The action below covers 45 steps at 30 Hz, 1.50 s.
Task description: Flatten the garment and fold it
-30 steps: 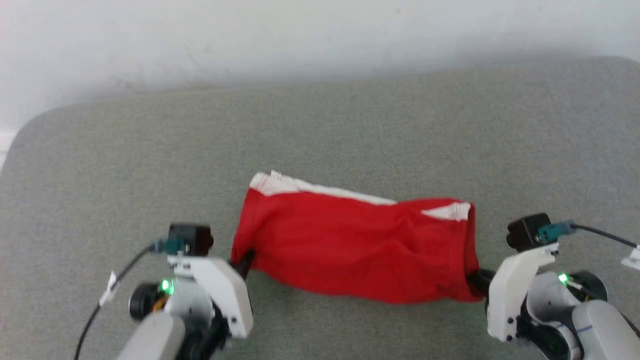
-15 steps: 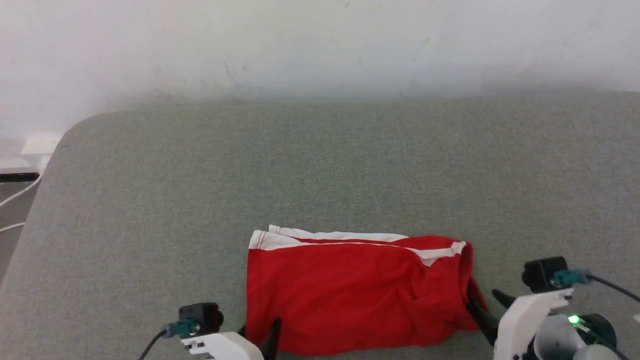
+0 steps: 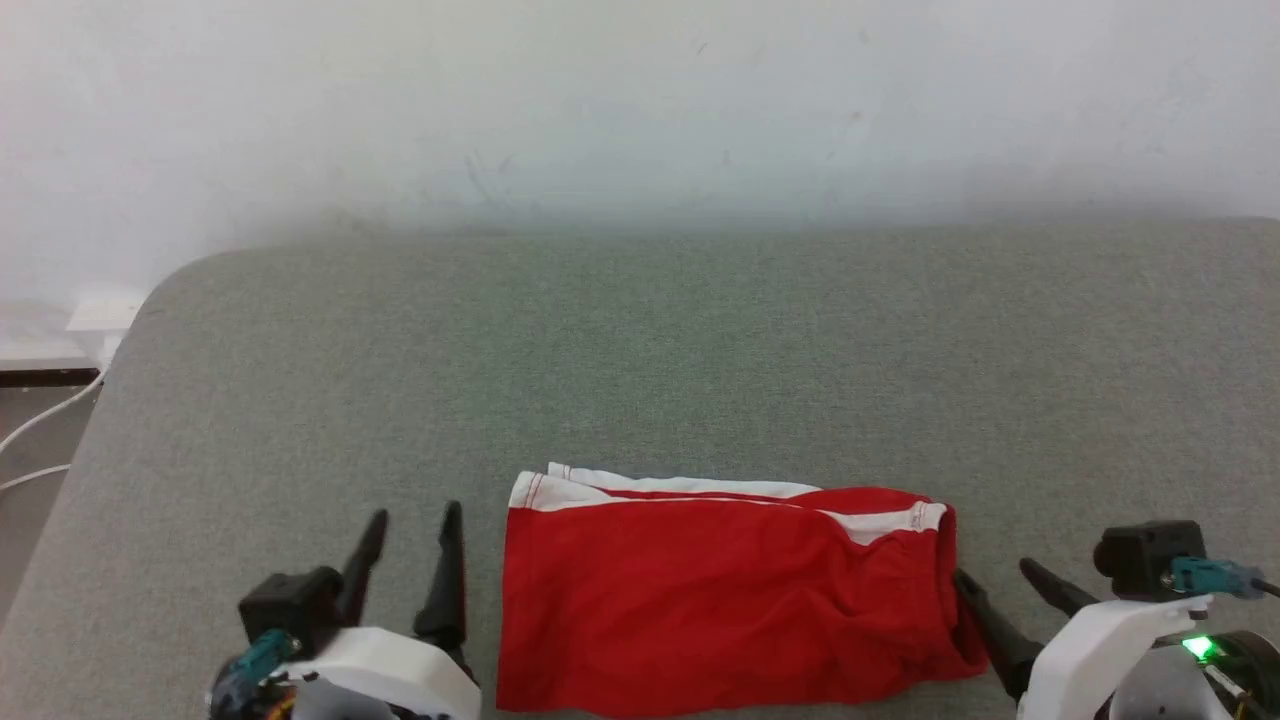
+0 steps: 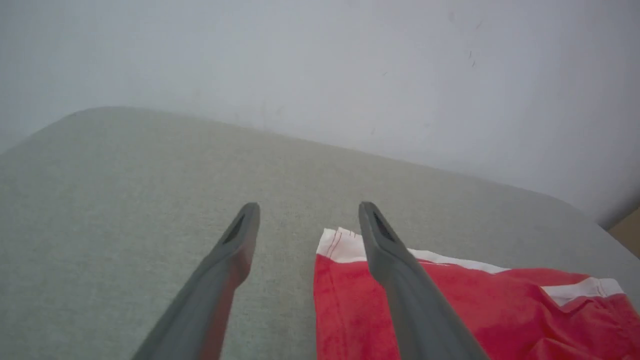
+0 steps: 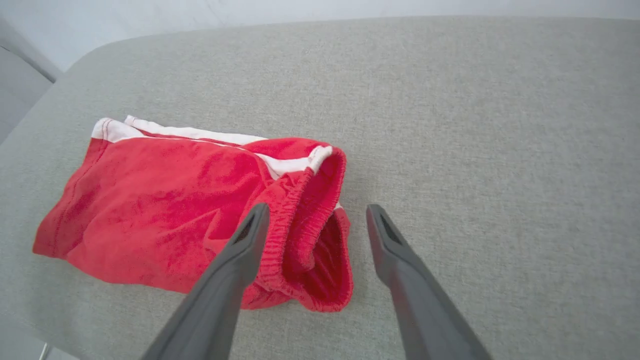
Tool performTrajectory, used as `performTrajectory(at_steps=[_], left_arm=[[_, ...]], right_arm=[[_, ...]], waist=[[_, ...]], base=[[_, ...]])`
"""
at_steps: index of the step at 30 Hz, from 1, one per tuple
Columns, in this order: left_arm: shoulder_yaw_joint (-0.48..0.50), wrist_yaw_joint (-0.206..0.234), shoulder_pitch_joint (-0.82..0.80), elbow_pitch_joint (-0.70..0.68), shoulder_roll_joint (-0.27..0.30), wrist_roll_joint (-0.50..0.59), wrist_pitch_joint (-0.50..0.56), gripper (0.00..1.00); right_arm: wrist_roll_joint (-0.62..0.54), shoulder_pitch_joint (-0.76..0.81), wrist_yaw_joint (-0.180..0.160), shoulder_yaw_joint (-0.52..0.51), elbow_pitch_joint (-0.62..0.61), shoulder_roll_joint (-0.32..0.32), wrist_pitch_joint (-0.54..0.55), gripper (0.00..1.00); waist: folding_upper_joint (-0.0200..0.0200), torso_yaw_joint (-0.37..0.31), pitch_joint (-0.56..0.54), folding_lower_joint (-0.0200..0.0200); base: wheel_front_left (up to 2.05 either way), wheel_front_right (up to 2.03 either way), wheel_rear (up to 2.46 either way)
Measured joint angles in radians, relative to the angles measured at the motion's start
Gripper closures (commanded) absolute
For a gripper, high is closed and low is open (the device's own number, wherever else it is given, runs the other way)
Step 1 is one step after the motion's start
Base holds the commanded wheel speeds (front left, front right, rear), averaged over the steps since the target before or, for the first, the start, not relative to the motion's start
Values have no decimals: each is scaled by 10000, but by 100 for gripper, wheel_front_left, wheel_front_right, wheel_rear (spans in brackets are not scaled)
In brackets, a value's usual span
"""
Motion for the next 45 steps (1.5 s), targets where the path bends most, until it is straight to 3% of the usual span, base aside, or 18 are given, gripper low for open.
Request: performTrajectory(at_steps=[4,9,16,27,28,29,31,37,45], left_arm=[[201,174,-188,-157,190,759,-771,0],[569,313,-273,-483,378,1655,-966,0],[1099,257,-272,-1202,314,2401,-976,0],[1035,-33,-418,-1388,-242,2853,-976,0],[1034,-69,-440,-1388,-270,2897,-976,0],[1035,-105,-444,-1386,-288,2911,-976,0],[1049,-119,-443,-1371,-314,2987,-976,0],[1120,-196,-427,-1287,-347,3081,-976,0],[1172,-209,-368,-1233,-397,3156,-976,0]], right_arm=[[0,-25,0,148,-330,29,1014,0],[-107,-332,0,134,12,-4,1883,0],[-295,-912,0,-182,1210,-10,2155,0],[144,-2025,17,-389,3728,119,2303,0],[174,-2119,19,-378,3894,105,2397,21],[259,-2215,19,-380,4031,100,2485,56],[462,-2339,13,-364,4274,61,2598,100],[895,-2510,-6,-25,4403,-46,2811,100],[970,-2387,-6,-94,3375,-401,2690,100]], waist=[[0,183,75,0],[0,511,225,0],[0,898,591,0],[0,1207,1196,-1],[0,1219,1202,-1],[0,1226,1188,-1],[0,1230,1148,-2],[0,1172,973,-1],[0,947,709,1]], base=[[0,0,0],[0,0,0],[0,0,0],[0,0,0],[0,0,0],[0,0,0],[0,0,0],[0,0,0],[0,0,0]])
